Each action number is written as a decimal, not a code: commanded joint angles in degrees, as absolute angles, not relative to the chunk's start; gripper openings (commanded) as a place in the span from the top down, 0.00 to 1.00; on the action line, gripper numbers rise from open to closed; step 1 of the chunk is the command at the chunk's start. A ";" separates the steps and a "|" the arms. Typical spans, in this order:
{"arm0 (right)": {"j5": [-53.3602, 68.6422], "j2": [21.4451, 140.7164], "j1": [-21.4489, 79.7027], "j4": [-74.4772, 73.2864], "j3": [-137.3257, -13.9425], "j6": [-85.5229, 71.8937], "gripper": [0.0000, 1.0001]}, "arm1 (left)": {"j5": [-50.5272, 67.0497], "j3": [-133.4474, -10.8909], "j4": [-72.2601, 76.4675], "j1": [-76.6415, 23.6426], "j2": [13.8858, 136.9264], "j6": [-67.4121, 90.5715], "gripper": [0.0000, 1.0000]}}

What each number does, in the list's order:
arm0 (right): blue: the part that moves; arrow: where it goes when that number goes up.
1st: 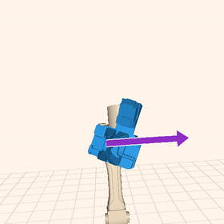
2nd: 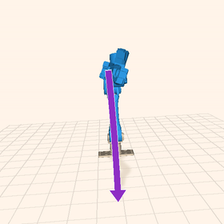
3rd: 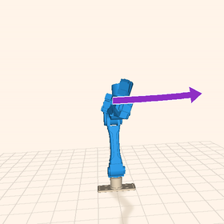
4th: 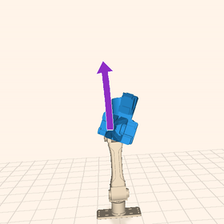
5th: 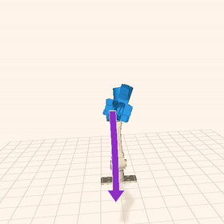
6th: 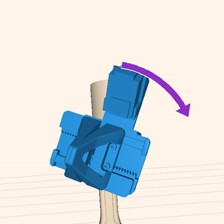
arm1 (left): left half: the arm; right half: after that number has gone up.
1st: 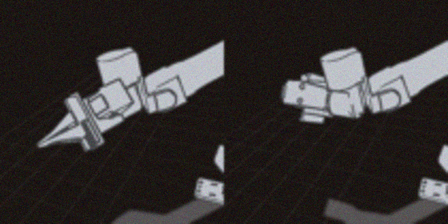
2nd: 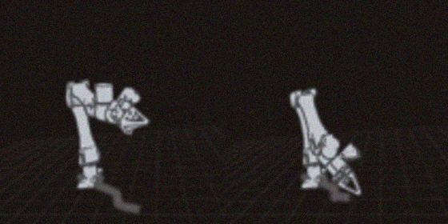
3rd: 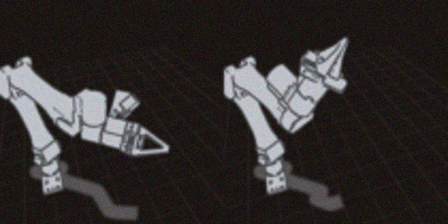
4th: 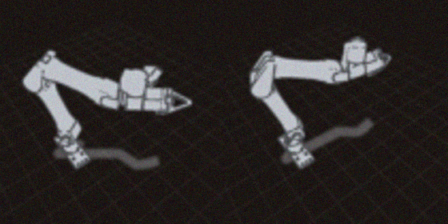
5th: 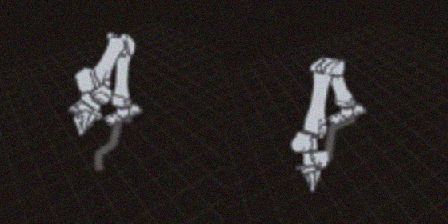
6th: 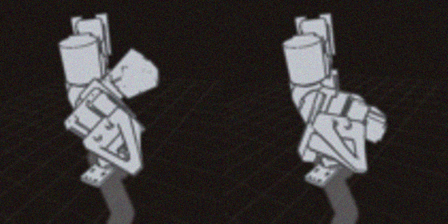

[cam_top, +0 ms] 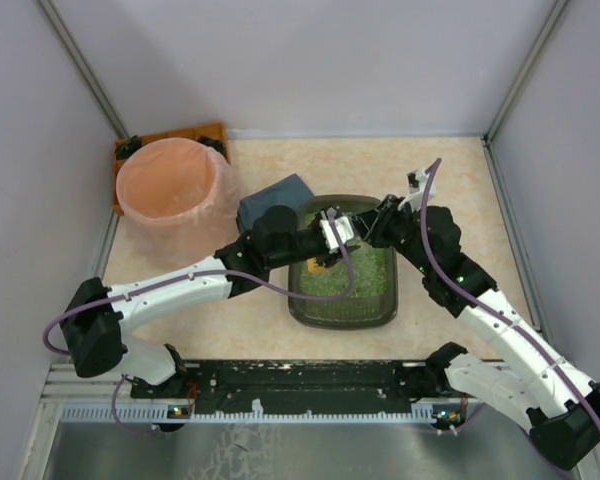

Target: Clean the litter box

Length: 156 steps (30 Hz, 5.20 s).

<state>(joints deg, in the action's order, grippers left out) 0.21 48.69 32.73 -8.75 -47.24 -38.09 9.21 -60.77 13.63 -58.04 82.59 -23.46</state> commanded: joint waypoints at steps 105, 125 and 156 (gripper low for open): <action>2.15 70.80 25.77 -7.56 -53.80 -24.17 1.00 | -32.08 -38.50 15.12 -33.09 37.53 -1.68 0.01; 19.63 66.73 14.89 1.27 -44.70 -31.78 1.00 | -31.37 -38.63 14.94 -33.05 38.34 -1.92 0.01; 29.71 71.72 6.15 13.60 -31.55 -44.13 1.00 | -29.55 -39.10 14.33 -33.07 39.69 -1.79 0.02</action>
<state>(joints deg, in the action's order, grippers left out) 21.54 69.97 4.34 15.79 -35.05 -37.71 -30.55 -38.70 13.28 -33.10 39.64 -1.37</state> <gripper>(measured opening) 0.209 0.982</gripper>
